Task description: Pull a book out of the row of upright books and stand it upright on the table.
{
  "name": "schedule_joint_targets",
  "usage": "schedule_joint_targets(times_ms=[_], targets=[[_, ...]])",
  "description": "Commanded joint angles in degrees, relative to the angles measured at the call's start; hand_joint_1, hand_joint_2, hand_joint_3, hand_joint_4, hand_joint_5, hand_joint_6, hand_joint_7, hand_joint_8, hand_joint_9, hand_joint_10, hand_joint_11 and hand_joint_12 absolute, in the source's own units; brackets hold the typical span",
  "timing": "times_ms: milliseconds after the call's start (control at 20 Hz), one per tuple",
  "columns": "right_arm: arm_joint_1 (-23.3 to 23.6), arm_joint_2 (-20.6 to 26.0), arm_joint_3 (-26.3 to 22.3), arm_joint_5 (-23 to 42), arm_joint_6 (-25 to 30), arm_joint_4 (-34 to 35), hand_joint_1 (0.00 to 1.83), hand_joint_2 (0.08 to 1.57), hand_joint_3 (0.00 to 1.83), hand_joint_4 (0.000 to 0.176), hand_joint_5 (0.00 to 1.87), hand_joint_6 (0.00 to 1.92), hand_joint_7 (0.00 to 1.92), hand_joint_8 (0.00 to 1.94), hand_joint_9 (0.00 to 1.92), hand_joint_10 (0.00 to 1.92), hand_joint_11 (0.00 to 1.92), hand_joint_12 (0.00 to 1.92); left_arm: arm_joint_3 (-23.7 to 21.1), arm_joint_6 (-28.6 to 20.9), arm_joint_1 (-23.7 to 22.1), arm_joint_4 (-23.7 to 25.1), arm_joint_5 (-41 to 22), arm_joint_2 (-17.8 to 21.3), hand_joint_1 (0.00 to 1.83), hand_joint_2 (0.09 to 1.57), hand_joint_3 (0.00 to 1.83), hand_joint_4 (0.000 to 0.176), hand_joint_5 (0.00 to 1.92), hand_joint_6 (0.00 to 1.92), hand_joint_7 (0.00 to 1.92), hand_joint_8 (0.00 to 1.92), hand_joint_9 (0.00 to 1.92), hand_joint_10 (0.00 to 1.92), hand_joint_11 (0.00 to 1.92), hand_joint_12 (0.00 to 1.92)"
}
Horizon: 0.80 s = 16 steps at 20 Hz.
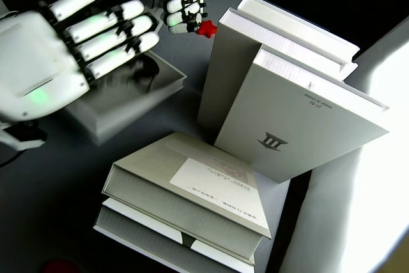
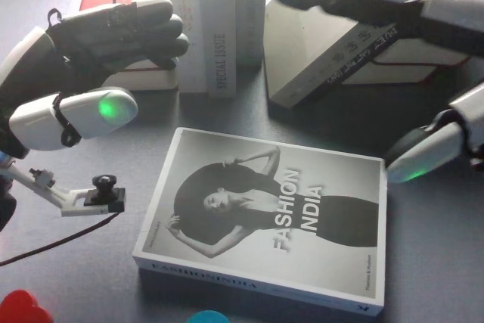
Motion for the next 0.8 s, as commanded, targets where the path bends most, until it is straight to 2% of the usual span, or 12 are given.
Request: schedule_joint_targets(times_ms=[0, 50, 100, 150, 250, 300, 400, 450, 500, 550, 700, 750], targets=[[0.79, -0.46, -0.59, 6.45, -0.41, 4.72, 0.79, 0.68, 0.00, 0.175, 0.00, 0.00, 0.00, 0.00, 0.00, 0.00, 0.00, 0.00, -0.18, -0.67, -0.26, -1.92, -6.72, 0.00, 0.95, 0.83, 0.00, 0.000, 0.74, 0.00, 0.78, 0.00, 0.73, 0.26, 0.38, 1.24], [0.76, -0.04, -1.04, 7.63, -2.41, 6.36, 0.80, 0.69, 0.00, 0.176, 0.00, 0.00, 0.00, 0.00, 0.00, 0.00, 0.00, 0.00, -0.09, -0.67, -0.13, -2.04, -6.70, -0.03, 0.94, 0.84, 0.00, 0.000, 0.75, 0.00, 0.78, 0.00, 0.64, 0.40, 0.35, 1.31], [0.73, 0.21, -1.33, 8.08, -3.57, 7.23, 0.79, 0.69, 0.00, 0.131, 0.00, 0.00, 0.00, 0.00, 0.00, 0.00, 0.00, 0.00, -0.03, -0.67, -0.13, -2.04, -6.61, -0.04, 0.92, 0.84, 0.00, 0.000, 0.72, 0.00, 0.75, 0.00, 0.58, 0.50, 0.29, 1.36], [0.62, 0.54, -1.83, 8.81, -5.61, 8.71, 0.79, 0.69, 0.00, 0.131, 0.00, 0.00, 0.00, 0.00, 0.00, 0.00, 0.00, 0.00, 0.07, -0.67, -0.15, -2.08, -6.57, -0.11, 0.92, 0.84, 0.00, 0.000, 0.72, 0.00, 0.75, 0.00, 0.58, 0.50, 0.29, 1.36], [-0.78, 0.65, -2.57, 10.98, -9.90, 13.08, 0.70, 0.80, 0.04, 0.149, 0.00, 0.00, 0.00, 0.00, 0.00, 0.00, 0.01, 0.01, 0.10, -0.67, -0.15, -2.11, -6.58, -0.13, 0.86, 0.88, 0.00, 0.004, 0.53, 0.00, 0.53, 0.00, 0.43, 0.33, 0.06, 1.41], [-2.00, 0.47, -2.77, 12.23, -11.96, 15.53, 0.70, 0.83, 0.03, 0.131, 0.00, 0.00, 0.00, 0.00, 0.00, 0.00, 0.00, 0.23, 0.15, -0.67, -0.15, -2.21, -6.58, -0.15, 0.86, 0.87, 0.00, 0.022, 0.45, 0.00, 0.40, 0.00, 0.39, 0.17, 0.01, 1.41], [-4.56, -0.04, -2.71, 15.47, -13.65, 20.49, 0.70, 0.83, 0.03, 0.131, 0.00, 0.00, 0.00, 0.00, 0.00, 0.00, 0.00, 0.23, 0.13, -0.67, -0.14, -2.47, -6.75, -0.13, 0.86, 0.87, 0.00, 0.022, 0.45, 0.00, 0.40, 0.00, 0.39, 0.17, 0.01, 1.41], [-6.94, -0.44, -2.75, 18.14, -14.69, 24.17, 0.62, 0.82, 0.00, 0.093, 0.00, 0.00, 0.00, 0.00, 0.00, 0.00, 0.00, 0.63, -0.03, -0.67, -0.13, -2.67, -6.91, -0.10, 0.86, 0.88, 0.00, 0.016, 0.39, 0.00, 0.35, 0.00, 0.37, 0.08, 0.00, 1.42], [-8.73, -0.60, -2.88, 19.78, -15.30, 26.48, 0.62, 0.82, 0.00, 0.093, 0.00, 0.00, 0.00, 0.00, 0.00, 0.00, 0.00, 0.63, -0.05, -0.67, -0.03, -2.83, -7.01, -0.09, 0.86, 0.88, 0.00, 0.016, 0.39, 0.00, 0.35, 0.00, 0.37, 0.08, 0.00, 1.42], [-10.25, -0.63, -3.17, 21.31, -15.89, 28.57, 0.64, 0.82, 0.00, 0.111, 0.00, 0.00, 0.00, 0.00, 0.00, 0.00, 0.00, 0.52, -0.04, -0.67, 0.04, -2.92, -7.04, -0.16, 0.82, 0.91, 0.01, 0.018, 0.34, 0.00, 0.35, 0.00, 0.39, 0.06, 0.02, 1.47], [-12.31, -1.06, -3.70, 23.35, -16.64, 31.17, 0.61, 0.82, 0.00, 0.121, 0.00, 0.00, 0.00, 0.00, 0.00, 0.00, 0.00, 0.63, -0.16, -0.67, 0.36, -3.48, -7.44, -0.32, 0.78, 0.94, 0.01, 0.033, 0.33, 0.00, 0.35, 0.00, 0.44, 0.05, 0.03, 1.61], [-12.31, -1.26, -3.70, 23.36, -16.64, 31.17, 0.63, 0.82, 0.00, 0.109, 0.00, 0.00, 0.00, 0.00, 0.00, 0.00, 0.00, 0.63, -0.16, -0.67, 0.64, -3.82, -7.67, -0.39, 0.79, 0.94, 0.00, 0.029, 0.34, 0.01, 0.32, 0.00, 0.43, 0.04, 0.00, 1.63]])
